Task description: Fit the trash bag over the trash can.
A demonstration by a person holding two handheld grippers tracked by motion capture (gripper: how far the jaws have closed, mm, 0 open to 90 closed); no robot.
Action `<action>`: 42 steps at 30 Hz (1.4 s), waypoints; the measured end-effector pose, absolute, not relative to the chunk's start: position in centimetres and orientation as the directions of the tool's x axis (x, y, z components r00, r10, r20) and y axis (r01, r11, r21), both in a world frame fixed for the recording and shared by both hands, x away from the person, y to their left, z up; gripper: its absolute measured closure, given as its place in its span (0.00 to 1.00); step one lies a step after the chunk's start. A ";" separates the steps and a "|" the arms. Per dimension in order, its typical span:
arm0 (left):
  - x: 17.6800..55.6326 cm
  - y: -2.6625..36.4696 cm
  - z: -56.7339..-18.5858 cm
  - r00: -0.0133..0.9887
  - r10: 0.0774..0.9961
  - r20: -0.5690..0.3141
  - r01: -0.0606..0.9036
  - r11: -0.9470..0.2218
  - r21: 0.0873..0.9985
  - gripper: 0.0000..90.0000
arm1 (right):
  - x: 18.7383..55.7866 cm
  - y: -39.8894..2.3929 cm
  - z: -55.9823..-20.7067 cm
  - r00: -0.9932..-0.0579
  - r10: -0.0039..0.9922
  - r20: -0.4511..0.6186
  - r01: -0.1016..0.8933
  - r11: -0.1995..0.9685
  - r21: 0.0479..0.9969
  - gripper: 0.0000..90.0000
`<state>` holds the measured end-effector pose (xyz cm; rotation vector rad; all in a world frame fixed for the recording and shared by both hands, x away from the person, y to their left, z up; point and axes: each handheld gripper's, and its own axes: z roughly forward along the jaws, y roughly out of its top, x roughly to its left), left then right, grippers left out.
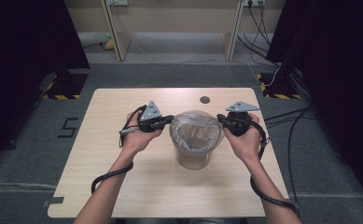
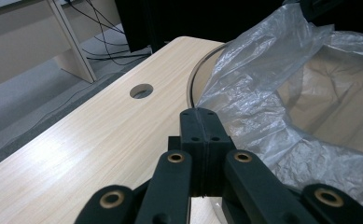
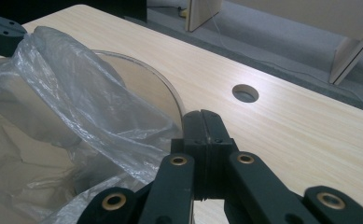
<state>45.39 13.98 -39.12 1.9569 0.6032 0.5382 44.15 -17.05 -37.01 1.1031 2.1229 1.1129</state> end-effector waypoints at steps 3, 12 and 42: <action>45.4 14.0 -39.0 0.777 0.619 0.117 0.179 -0.395 0.901 1.00 | 43.9 -17.3 -36.8 -0.554 0.832 -0.042 0.418 0.322 0.849 0.96; 45.3 13.9 -39.0 0.778 0.616 0.127 0.175 -0.406 0.897 1.00 | 42.5 -17.6 -35.9 -0.592 0.805 -0.025 0.374 0.303 0.876 0.73; 47.7 13.2 -40.2 0.746 0.663 0.064 0.235 -0.352 0.906 1.00 | 46.0 -17.8 -38.0 -0.564 0.826 0.000 0.442 0.301 0.845 1.00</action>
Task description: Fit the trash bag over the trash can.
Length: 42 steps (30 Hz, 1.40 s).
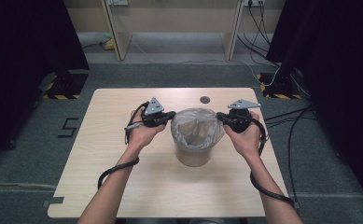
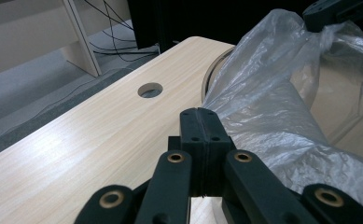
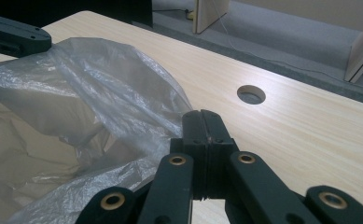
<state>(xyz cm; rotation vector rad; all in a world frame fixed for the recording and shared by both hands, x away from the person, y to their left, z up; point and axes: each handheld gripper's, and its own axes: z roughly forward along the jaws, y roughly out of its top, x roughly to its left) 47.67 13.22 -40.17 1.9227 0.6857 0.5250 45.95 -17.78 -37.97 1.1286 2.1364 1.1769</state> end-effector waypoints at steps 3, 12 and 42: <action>47.9 13.2 -40.3 0.743 0.668 0.050 0.242 -0.337 0.910 1.00 | 46.2 -17.9 -38.2 -0.569 0.822 0.011 0.450 0.300 0.841 1.00; 48.1 13.3 -40.3 0.738 0.673 0.052 0.243 -0.337 0.910 1.00 | 45.9 -18.6 -38.1 -0.544 0.839 0.023 0.454 0.271 0.849 0.85; 48.1 12.9 -40.2 0.735 0.674 0.079 0.228 -0.354 0.907 1.00 | 44.9 -19.1 -37.5 -0.608 0.794 -0.005 0.405 0.316 0.858 1.00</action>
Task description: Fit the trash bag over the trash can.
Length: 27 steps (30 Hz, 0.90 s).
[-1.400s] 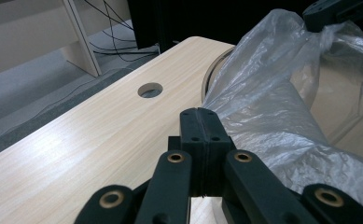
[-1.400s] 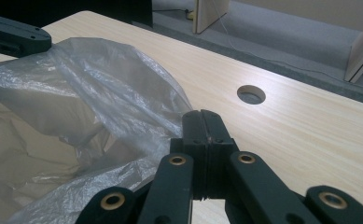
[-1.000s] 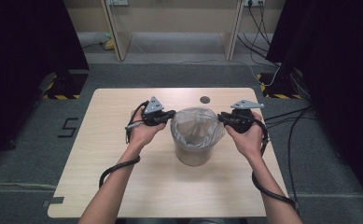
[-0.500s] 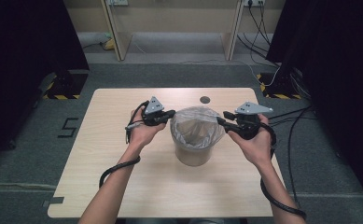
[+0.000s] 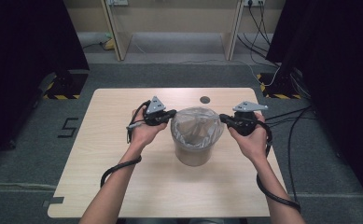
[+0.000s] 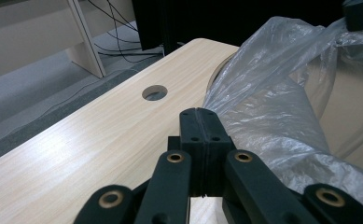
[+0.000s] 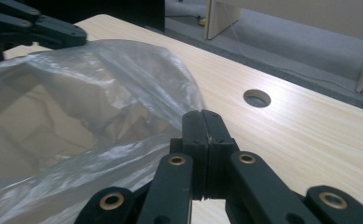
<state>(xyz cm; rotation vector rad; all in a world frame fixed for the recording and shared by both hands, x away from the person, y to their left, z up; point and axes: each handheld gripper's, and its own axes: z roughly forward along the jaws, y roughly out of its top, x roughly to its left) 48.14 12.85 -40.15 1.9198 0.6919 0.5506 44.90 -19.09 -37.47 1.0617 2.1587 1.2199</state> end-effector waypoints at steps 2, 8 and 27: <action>48.1 12.8 -40.1 0.734 0.674 0.079 0.227 -0.353 0.907 1.00 | 45.0 -19.0 -37.6 -0.602 0.798 -0.004 0.409 0.313 0.857 1.00; 48.1 13.0 -39.9 0.734 0.672 0.097 0.211 -0.362 0.908 0.92 | 45.9 -18.3 -38.3 -0.584 0.812 -0.011 0.419 0.312 0.853 1.00; 47.7 12.1 -38.1 0.815 0.571 0.098 0.158 -0.382 0.911 0.75 | 46.3 -18.1 -38.5 -0.586 0.808 -0.065 0.452 0.392 0.801 0.99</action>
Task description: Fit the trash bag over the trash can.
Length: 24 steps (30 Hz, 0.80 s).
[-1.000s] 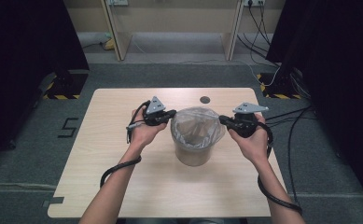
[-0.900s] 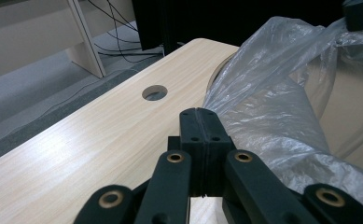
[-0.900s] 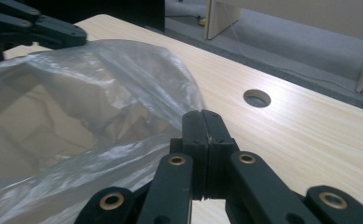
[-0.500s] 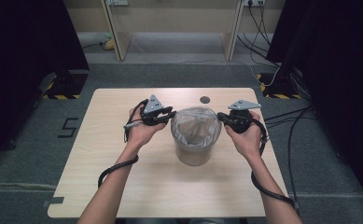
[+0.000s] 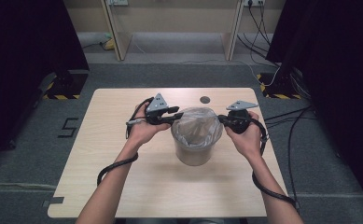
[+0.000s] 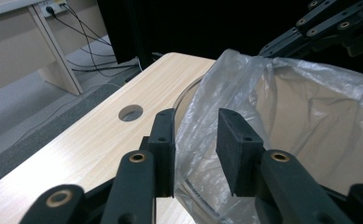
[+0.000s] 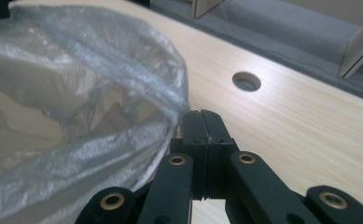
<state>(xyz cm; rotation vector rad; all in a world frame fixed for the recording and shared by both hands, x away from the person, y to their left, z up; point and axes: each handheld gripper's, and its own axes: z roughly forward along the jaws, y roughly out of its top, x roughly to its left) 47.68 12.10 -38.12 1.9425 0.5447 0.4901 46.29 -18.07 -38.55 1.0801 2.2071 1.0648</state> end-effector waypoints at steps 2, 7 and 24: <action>47.8 12.0 -38.2 0.814 0.572 0.098 0.162 -0.387 0.908 0.75 | 46.3 -18.2 -38.6 -0.586 0.807 -0.071 0.450 0.397 0.800 0.97; 47.8 11.8 -38.2 0.817 0.568 0.104 0.158 -0.392 0.906 0.75 | 46.0 -18.5 -37.8 -0.578 0.811 -0.089 0.431 0.395 0.811 0.90; 47.8 10.6 -37.8 0.844 0.511 0.162 0.112 -0.464 0.879 0.74 | 47.0 -15.6 -36.8 -0.679 0.722 -0.135 0.354 0.483 0.801 0.79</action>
